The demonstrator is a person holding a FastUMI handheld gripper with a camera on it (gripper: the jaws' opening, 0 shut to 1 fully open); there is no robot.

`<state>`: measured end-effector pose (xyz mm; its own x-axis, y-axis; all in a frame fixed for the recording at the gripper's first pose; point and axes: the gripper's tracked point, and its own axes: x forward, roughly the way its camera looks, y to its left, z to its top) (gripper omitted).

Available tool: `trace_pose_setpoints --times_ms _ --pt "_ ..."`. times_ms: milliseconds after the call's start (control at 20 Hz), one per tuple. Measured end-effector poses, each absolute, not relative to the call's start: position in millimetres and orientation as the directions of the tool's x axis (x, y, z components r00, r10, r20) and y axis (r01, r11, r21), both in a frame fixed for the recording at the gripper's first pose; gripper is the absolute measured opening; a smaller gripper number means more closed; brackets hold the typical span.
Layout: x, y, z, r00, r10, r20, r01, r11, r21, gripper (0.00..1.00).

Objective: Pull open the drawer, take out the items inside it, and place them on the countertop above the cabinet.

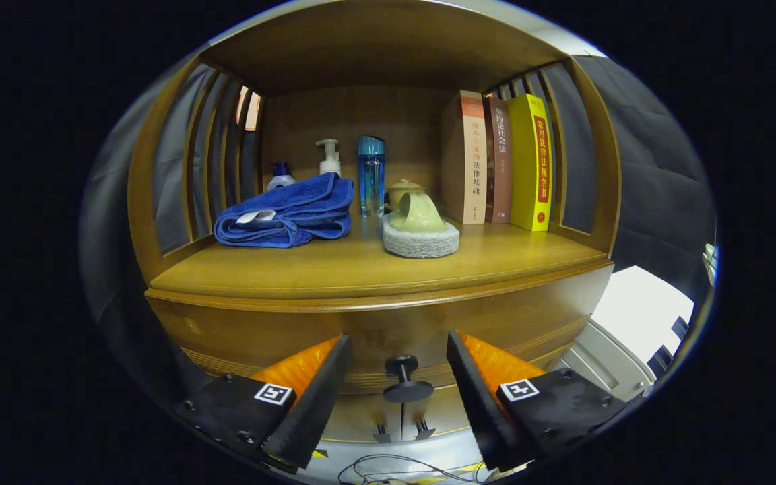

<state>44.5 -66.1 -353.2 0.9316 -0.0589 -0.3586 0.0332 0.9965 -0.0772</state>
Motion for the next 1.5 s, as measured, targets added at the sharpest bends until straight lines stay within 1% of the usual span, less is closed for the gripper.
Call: trace_pose_setpoints --times_ms 200,650,1200,1500 --pt "33 -64 -323 0.946 -0.049 -0.321 0.019 0.995 -0.097 0.96" --pt "18 -48 -207 0.982 0.004 -0.190 -0.021 0.996 -0.089 0.96" --pt "4 -1 -105 0.988 0.079 -0.136 -0.085 0.996 -0.039 0.96" --pt "-2 17 -92 0.984 0.115 -0.139 -0.123 0.991 -0.050 0.96"
